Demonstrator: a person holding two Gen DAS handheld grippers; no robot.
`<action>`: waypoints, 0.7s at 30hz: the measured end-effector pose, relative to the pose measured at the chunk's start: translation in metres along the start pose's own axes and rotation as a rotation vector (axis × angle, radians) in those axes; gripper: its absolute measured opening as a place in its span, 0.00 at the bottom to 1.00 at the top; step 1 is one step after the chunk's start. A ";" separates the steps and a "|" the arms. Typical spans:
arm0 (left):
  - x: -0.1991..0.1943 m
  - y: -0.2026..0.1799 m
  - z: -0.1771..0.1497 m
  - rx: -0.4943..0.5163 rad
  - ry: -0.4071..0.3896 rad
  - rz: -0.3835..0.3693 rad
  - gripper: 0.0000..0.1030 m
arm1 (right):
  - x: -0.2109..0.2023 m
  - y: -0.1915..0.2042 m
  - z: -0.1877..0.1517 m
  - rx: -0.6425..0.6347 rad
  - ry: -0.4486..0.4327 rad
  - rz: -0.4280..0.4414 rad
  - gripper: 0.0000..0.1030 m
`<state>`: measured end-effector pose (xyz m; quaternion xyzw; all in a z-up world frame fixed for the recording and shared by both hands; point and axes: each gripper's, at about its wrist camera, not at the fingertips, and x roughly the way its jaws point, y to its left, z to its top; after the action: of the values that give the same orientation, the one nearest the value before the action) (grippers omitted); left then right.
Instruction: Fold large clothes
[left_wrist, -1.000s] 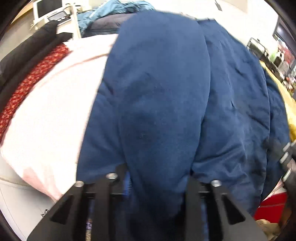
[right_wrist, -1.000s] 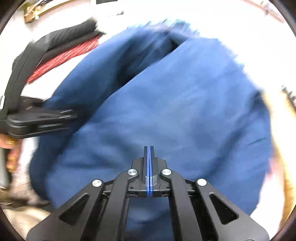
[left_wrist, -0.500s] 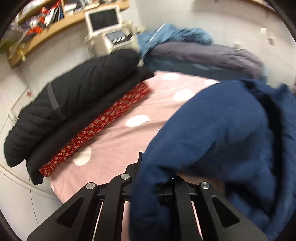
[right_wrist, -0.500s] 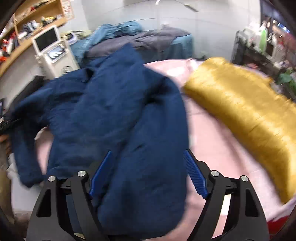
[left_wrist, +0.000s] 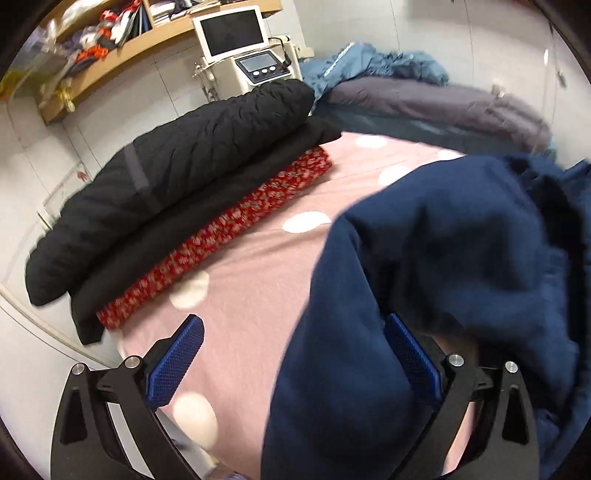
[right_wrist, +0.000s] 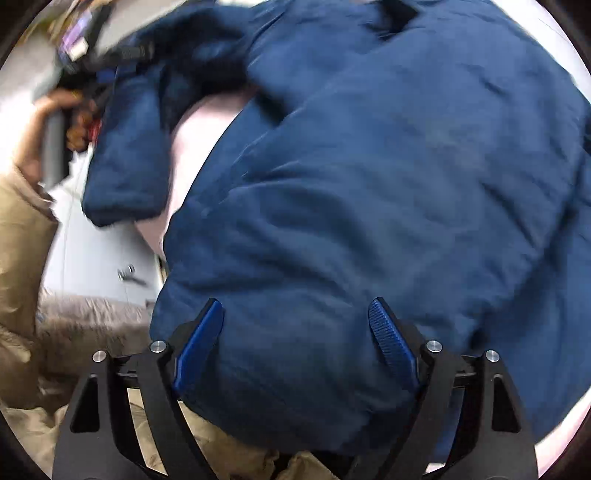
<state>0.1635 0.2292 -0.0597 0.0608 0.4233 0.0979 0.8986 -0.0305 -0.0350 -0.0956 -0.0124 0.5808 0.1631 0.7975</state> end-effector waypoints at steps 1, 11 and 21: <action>-0.006 0.004 -0.005 -0.017 0.001 -0.016 0.94 | 0.005 0.007 0.002 -0.032 -0.006 -0.031 0.74; -0.019 -0.004 -0.037 -0.058 0.032 -0.050 0.94 | -0.038 -0.032 -0.005 0.010 -0.230 -0.265 0.00; -0.062 -0.039 -0.026 -0.063 -0.062 -0.149 0.94 | -0.164 -0.168 -0.007 0.383 -0.389 -0.349 0.39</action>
<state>0.1101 0.1779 -0.0375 0.0039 0.3954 0.0423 0.9175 -0.0356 -0.2361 0.0260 0.0699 0.4267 -0.0891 0.8973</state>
